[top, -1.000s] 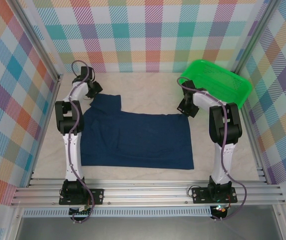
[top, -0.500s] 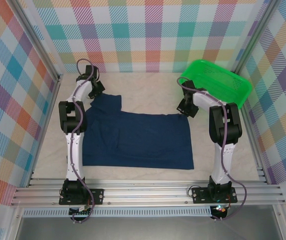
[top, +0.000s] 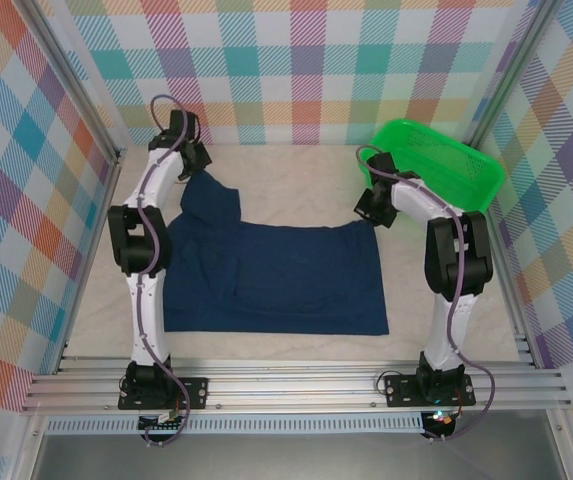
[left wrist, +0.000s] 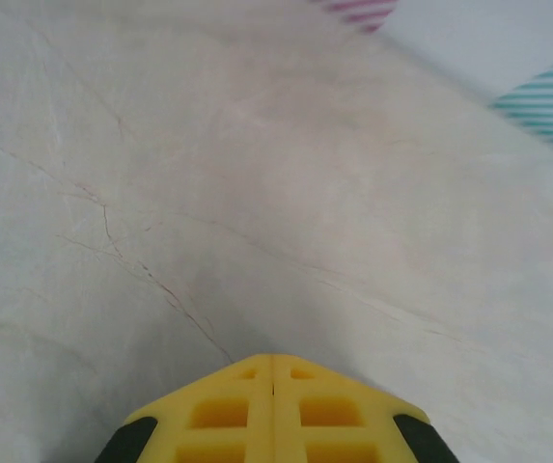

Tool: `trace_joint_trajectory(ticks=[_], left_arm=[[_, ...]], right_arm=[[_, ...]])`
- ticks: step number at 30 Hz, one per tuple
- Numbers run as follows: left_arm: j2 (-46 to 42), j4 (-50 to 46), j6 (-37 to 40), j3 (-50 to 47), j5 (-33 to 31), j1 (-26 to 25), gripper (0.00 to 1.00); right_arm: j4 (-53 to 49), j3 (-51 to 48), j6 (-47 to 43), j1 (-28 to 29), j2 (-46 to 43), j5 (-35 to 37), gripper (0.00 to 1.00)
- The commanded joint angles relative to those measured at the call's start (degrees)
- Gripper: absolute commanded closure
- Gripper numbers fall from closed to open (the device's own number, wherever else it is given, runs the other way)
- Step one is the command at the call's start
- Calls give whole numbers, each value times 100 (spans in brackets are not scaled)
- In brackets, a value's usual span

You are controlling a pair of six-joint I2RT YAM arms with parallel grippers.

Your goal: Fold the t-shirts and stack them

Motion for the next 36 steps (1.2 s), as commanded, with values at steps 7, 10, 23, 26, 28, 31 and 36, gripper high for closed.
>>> trace_joint_trajectory(ticks=[7,10,23,26,28,31,36], left_arm=[[-2139,384,1,-1750,10,-33,100],[-2942,502,-55,-2803,29,-28,100],[-6280,-350,-598,-6405,-1330,-14,100],[-6924,-712,-1040,-7004,-1732,-7,100],[-7233,-881,-1256,-7312,-1930,-3,100],[-7547,-901,-1422,-7693,-2067,3,100],[-7535,-1036,-1529,-7812,-2242,18,100]], right_arm=[[-106,-396,-356,-32,-645,-244,100],[-80,-659,-395,-31,-906,-298,100],[-285,-2323,-375,-31,-2093,-613,100],[-414,-2550,-330,-32,-2157,-593,100],[-480,-2675,-284,-32,-2197,-498,100],[-591,-2794,-236,-31,-2235,-324,100],[-714,-2963,-114,-34,-2387,-157,100]])
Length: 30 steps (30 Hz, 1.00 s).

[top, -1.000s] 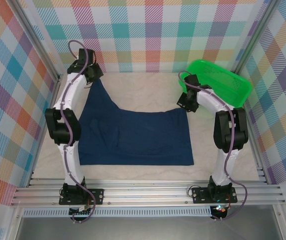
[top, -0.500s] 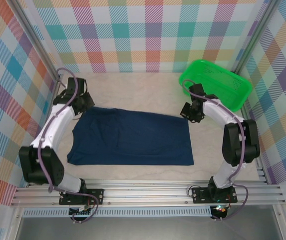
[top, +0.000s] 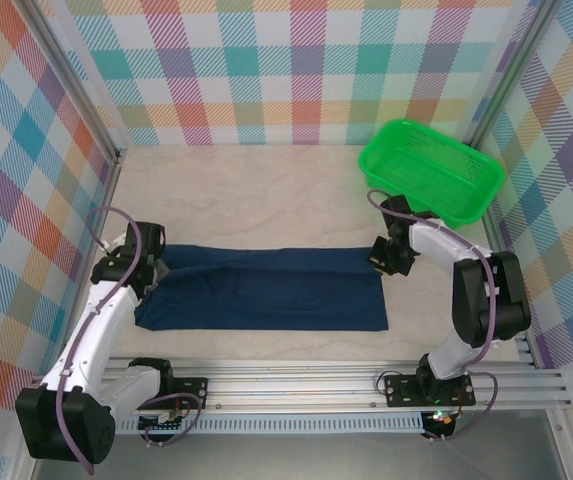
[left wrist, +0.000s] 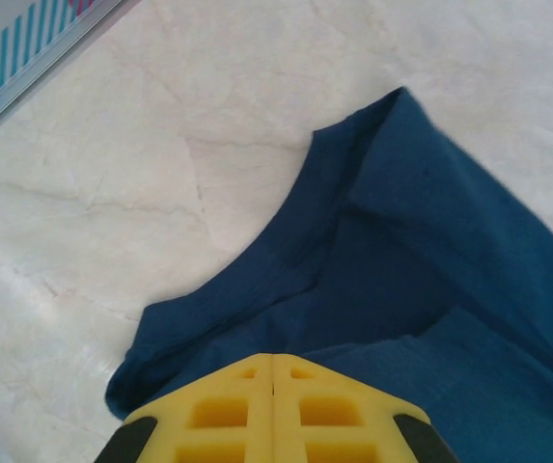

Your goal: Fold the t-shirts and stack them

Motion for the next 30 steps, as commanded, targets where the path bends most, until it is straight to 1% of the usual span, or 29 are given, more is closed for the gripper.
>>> trace_joint_trajectory(ticks=[1,4,10,17,22,25,30], left_arm=[[-79,-196,-272,-21,-403,49,100],[-257,-225,-323,-4,-526,50,100],[-316,-430,-493,-127,-522,56,100],[-528,-559,-885,-672,-426,37,100],[-321,-506,-1117,-1005,-291,29,100],[-298,-549,-1272,-1044,-322,-2,100],[-607,-638,-1300,-894,-496,-27,100]], right_arm=[[-270,-98,153,-32,-327,243,100],[-245,-105,145,-31,-505,279,100],[-326,-79,150,-14,-499,217,100],[-241,-535,367,33,-474,183,100],[-162,-705,494,34,-186,170,100],[-144,-715,530,34,-167,214,100],[-247,-517,480,37,-270,283,100]])
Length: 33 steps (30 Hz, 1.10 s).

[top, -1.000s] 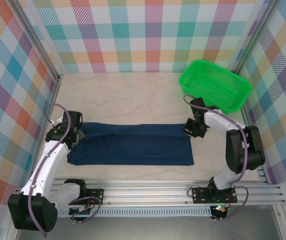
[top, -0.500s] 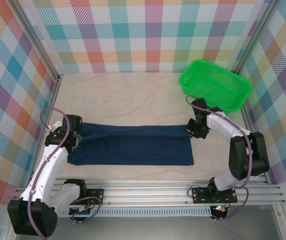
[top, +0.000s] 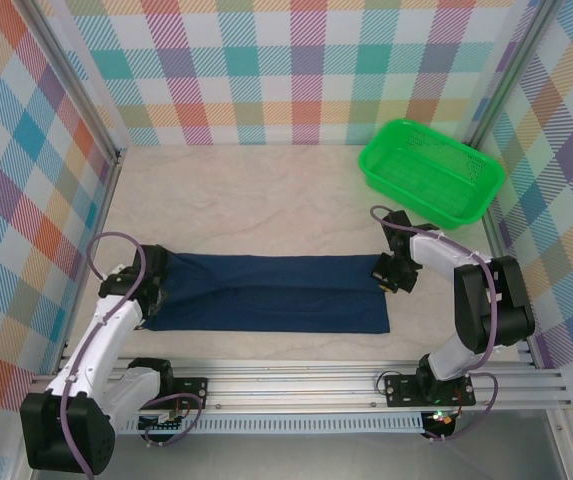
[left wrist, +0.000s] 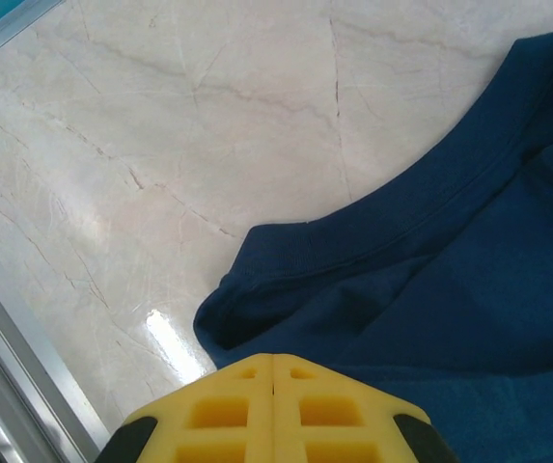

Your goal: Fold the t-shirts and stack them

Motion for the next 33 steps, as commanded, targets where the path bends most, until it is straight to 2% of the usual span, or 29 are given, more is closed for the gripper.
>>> trace_joint_trajectory(ticks=[1,8,15,21,26,30,33], left_arm=[[-260,-313,-145,167,-237,-29,100],[-495,-480,-217,251,-7,-49,100],[-625,-550,-382,114,44,-135,100],[-877,-557,-365,333,-6,-320,100],[-979,-489,-314,573,471,-564,100],[-864,-896,-631,664,522,-794,100],[-797,-805,-628,501,561,-803,100]], right_arm=[[-197,193,64,26,-120,194,100],[-409,413,41,81,-361,229,100],[-387,234,113,145,-385,254,100],[-336,266,65,145,-154,297,100],[-345,360,20,142,7,340,100],[-304,394,19,149,40,344,100],[-280,404,21,152,51,316,100]])
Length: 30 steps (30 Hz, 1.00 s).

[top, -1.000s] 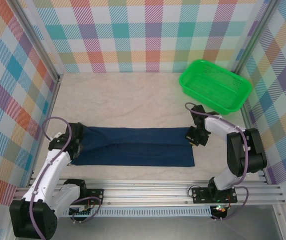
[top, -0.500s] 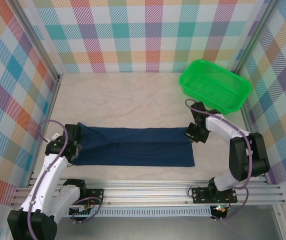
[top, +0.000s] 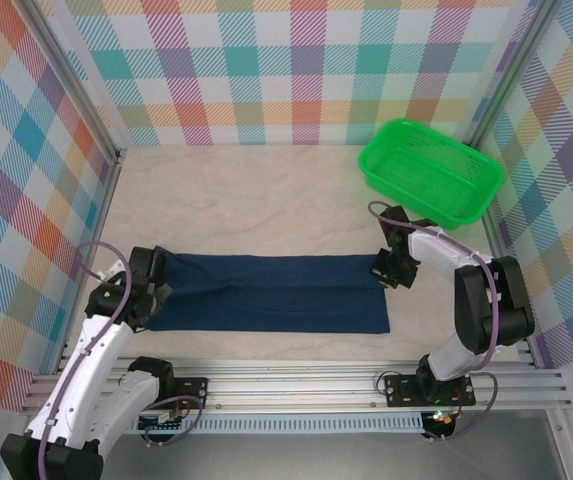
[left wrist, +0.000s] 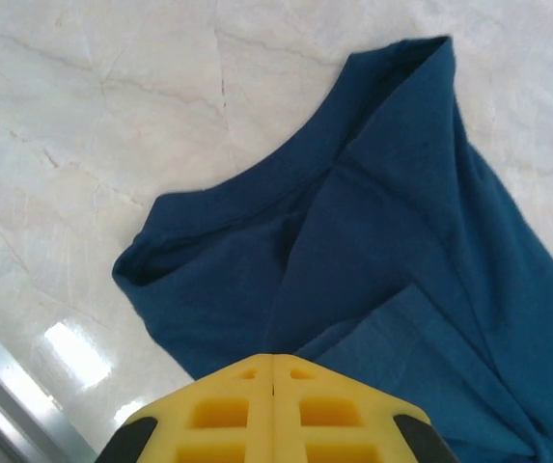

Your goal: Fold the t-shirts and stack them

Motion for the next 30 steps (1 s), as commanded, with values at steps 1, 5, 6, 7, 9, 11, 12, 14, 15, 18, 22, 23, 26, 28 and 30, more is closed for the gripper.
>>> trace_joint_trajectory(ticks=[1,5,6,7,9,11,12,14,15,18,22,23,26,28,30], left_arm=[[77,-186,-150,-82,71,-58,100],[273,73,-90,-223,67,-59,100],[352,159,-32,-263,99,-62,100],[436,229,44,-279,141,-58,98],[578,158,88,-190,112,-64,75],[660,-5,203,197,-101,-49,53],[741,-31,332,478,-202,-30,46],[1064,40,716,1024,-78,308,41],[1357,140,919,1288,210,675,41],[2204,728,1330,1788,835,1315,43],[3516,1653,1481,2217,1676,1849,51],[3901,1888,1579,2306,1967,1994,53],[4849,2185,1868,2620,2542,2359,53],[5243,2165,2099,2827,2654,2520,52],[5461,2246,2394,2911,2793,2609,51]], right_arm=[[-78,126,27,36,68,85,100],[-108,105,10,43,43,61,100],[-137,100,6,43,30,59,100],[-168,100,7,43,29,85,97],[-286,126,18,44,-82,229,80],[-402,142,27,44,-438,456,67],[-411,157,-4,44,-682,541,62],[-349,208,-85,44,-1066,615,58],[-318,257,-134,38,-1182,598,58],[42,322,-241,44,-1222,211,59],[789,387,-254,85,-663,-736,65],[1003,428,-277,105,-481,-970,65],[1174,588,-228,131,31,-1084,65],[1278,685,-296,132,318,-1136,65],[1276,823,-316,132,579,-1191,63]])
